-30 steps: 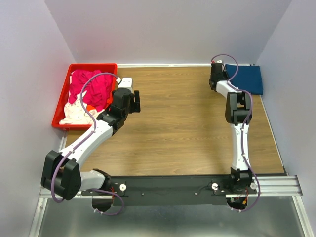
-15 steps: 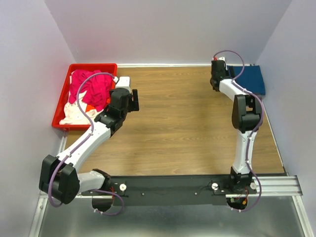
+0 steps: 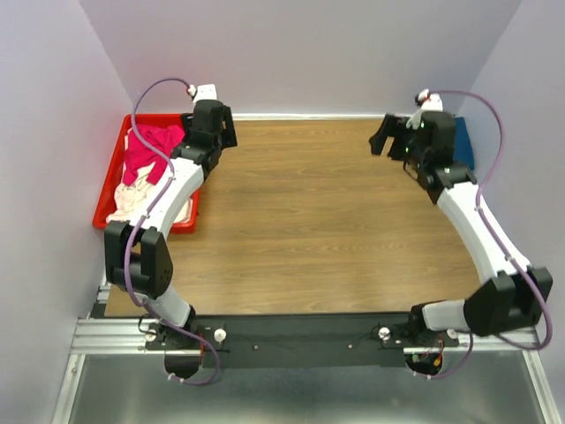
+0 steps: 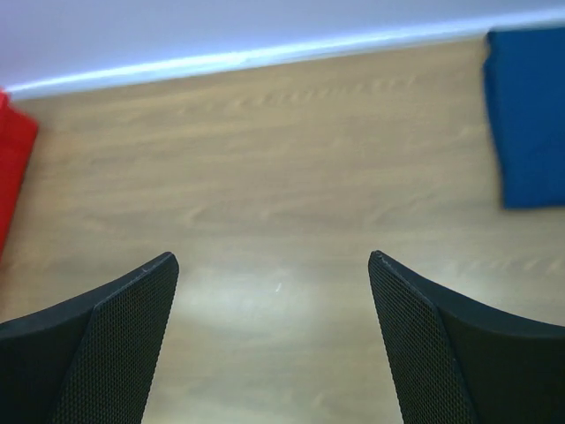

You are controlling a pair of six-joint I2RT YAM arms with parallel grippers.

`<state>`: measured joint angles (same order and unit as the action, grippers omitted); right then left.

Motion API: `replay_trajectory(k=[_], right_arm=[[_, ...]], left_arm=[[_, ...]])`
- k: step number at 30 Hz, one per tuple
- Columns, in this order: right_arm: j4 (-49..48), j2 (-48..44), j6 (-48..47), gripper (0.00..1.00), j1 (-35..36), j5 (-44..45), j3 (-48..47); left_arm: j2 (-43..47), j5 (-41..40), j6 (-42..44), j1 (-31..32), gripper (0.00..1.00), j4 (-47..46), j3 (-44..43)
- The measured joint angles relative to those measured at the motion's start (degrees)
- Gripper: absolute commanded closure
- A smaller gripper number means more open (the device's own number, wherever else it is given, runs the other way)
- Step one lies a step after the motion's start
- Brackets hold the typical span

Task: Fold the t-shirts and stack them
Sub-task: Reset both grippers

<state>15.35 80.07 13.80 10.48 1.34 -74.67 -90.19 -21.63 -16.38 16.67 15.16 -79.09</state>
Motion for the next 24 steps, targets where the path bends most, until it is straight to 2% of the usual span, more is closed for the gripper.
replay_trajectory(k=[4, 6, 8, 13, 15, 17, 19, 24], right_arm=[[1.8, -8.5, 3.7, 0.00, 0.0, -3.5, 8.2], [2.7, -15.2, 4.9, 0.00, 0.0, -3.8, 13.4], [3.4, -21.4, 5.3, 0.00, 0.0, -3.5, 16.8], [3.8, -41.5, 4.9, 0.00, 0.0, 2.3, 22.5], [3.3, -46.6, 4.4, 0.00, 0.0, 5.4, 23.5], [2.9, -49.9, 3.7, 0.00, 0.0, 8.9, 24.2], [2.7, -50.8, 2.9, 0.00, 0.0, 11.3, 25.0], [2.8, -50.8, 1.4, 0.00, 0.0, 15.0, 27.7]], left_arm=[[-5.6, -0.2, 0.1, -2.8, 0.18, 3.5, -5.9], [-5.4, -0.1, 0.0, -2.9, 0.17, 5.1, -5.3], [-1.6, 0.3, 0.0, -2.6, 0.17, 4.1, -0.7], [22.3, 1.6, 0.8, -2.3, 0.09, 0.8, 18.7], [36.8, 1.9, 1.6, -2.3, 0.08, -2.9, 25.4], [48.5, 1.9, 1.9, -2.3, 0.08, -6.7, 29.7], [56.6, 2.0, 1.9, -2.3, 0.08, -11.1, 32.5], [68.3, 1.9, 1.8, -2.3, 0.06, -17.2, 41.6]])
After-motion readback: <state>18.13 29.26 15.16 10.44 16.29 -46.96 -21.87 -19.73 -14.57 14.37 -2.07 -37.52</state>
